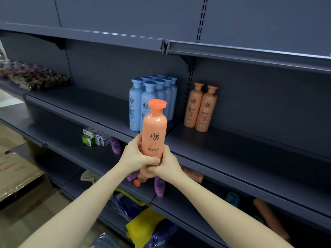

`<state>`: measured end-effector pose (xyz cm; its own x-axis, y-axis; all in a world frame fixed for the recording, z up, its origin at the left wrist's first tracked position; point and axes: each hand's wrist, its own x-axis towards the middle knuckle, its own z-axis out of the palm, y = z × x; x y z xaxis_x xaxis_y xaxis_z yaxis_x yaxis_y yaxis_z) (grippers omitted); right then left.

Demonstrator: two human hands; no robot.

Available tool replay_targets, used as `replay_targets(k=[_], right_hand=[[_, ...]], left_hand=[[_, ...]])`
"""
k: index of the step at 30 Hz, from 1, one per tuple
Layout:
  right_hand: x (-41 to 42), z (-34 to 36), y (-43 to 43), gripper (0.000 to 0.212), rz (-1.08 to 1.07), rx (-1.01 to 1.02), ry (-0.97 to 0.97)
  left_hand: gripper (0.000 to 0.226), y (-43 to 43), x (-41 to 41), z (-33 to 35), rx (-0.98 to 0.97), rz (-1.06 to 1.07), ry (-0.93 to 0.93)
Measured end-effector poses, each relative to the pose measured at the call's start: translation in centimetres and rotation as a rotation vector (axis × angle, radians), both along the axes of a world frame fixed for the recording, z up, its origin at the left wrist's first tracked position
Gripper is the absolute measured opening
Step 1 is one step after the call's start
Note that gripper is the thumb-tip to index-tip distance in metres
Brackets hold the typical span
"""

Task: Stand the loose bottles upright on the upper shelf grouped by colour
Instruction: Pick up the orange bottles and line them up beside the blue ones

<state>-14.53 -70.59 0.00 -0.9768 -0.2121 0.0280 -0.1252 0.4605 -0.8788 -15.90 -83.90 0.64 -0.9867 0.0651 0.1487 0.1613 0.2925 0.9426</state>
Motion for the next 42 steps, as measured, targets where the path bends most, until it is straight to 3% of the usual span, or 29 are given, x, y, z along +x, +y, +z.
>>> replay_targets(k=[7,18,42], right_hand=[[0.8,0.1,3.5,0.070,-0.077,-0.012,0.000],[1.3,1.0,7.1,0.067,-0.190,0.037,0.000],[-6.7,2.6,9.0,0.062,-0.423,0.078,0.028]], left_hand=[[0.071,3.8,0.9,-0.1,0.002,-0.031,0.000],[0.062,7.4,0.9,1.0,0.006,-0.132,0.038],[0.066,10.3,-10.5,2.0,-0.008,-0.332,0.060]])
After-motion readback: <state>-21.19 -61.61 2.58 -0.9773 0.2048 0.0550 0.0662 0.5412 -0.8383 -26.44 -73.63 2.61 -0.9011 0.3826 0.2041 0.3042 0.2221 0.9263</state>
